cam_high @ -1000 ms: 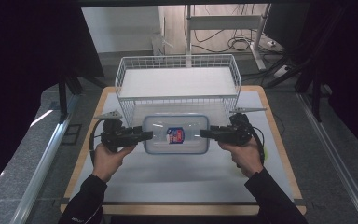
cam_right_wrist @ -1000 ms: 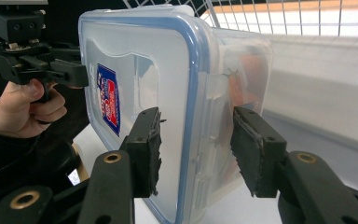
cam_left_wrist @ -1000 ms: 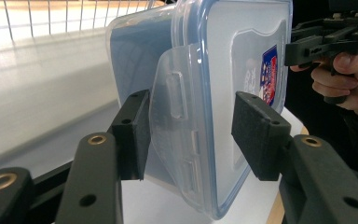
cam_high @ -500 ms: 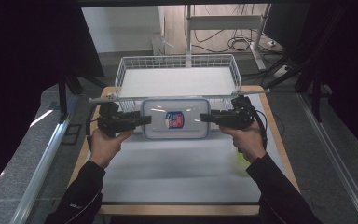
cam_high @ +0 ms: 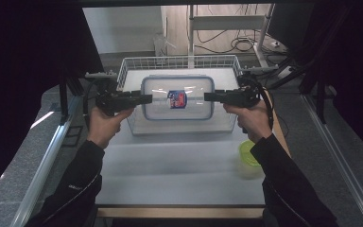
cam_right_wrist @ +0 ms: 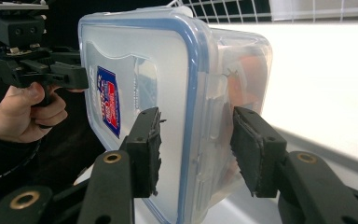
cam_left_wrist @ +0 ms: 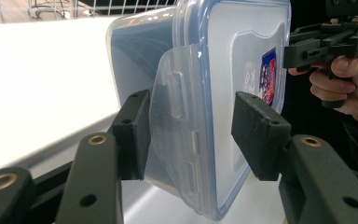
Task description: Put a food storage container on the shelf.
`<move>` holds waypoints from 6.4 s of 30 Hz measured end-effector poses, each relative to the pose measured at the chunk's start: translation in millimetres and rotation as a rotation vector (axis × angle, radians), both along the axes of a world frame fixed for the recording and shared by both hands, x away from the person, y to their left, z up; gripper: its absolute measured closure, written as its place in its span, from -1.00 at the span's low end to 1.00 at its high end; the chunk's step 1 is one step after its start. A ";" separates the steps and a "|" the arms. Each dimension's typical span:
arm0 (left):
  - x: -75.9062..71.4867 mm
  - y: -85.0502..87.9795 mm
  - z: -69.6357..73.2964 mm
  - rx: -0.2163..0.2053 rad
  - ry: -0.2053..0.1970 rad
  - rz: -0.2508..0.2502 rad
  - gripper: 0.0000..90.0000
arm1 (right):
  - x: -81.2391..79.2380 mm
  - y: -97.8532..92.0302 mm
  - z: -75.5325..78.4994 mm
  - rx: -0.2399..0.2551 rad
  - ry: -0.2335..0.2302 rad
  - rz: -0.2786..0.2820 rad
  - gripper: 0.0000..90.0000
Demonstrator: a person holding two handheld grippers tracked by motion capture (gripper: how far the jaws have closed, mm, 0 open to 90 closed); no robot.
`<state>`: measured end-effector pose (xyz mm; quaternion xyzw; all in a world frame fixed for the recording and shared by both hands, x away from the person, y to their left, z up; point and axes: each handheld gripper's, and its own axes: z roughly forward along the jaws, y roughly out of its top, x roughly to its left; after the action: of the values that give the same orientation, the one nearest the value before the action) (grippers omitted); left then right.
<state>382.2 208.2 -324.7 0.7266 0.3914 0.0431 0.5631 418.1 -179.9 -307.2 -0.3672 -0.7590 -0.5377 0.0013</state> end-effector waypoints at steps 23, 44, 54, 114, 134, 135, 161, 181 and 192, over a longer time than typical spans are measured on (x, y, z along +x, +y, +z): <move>62.2 -1.0 16.3 -0.055 0.029 0.019 0.08 | 60.1 2.4 30.8 0.015 0.005 -0.064 0.16; 72.2 1.3 5.7 -0.009 -0.001 0.046 0.01 | 81.7 6.8 10.2 0.060 0.038 -0.074 0.12; 75.9 -0.3 0.5 0.016 -0.006 0.055 -0.19 | 82.5 13.7 0.5 -0.014 0.030 -0.079 0.09; 61.4 -18.9 -29.0 0.233 -0.128 0.127 0.96 | 60.0 38.7 -32.2 -0.173 -0.162 -0.081 0.99; 34.0 -30.7 -35.5 0.246 -0.166 0.058 0.38 | 37.0 35.7 -39.7 -0.245 -0.225 -0.057 0.51; 31.0 -30.3 -37.0 0.248 -0.170 0.057 0.32 | 34.6 35.4 -41.1 -0.250 -0.225 -0.055 0.45; -44.4 -29.3 -98.3 0.336 -0.176 0.050 -0.80 | -32.6 14.9 -95.2 -0.273 -0.261 -0.012 -0.71; -101.9 -18.2 -156.2 0.353 -0.182 0.037 -0.95 | -81.3 3.6 -145.3 -0.323 -0.204 -0.006 -0.86; -113.1 -18.0 -172.2 0.400 -0.201 0.047 -0.97 | -93.8 6.5 -168.0 -0.409 -0.185 0.018 -0.94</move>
<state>269.1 190.2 -497.0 0.8065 0.3339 0.2050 0.4428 324.4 -173.4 -475.3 -0.3023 -0.8523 -0.4040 -0.1381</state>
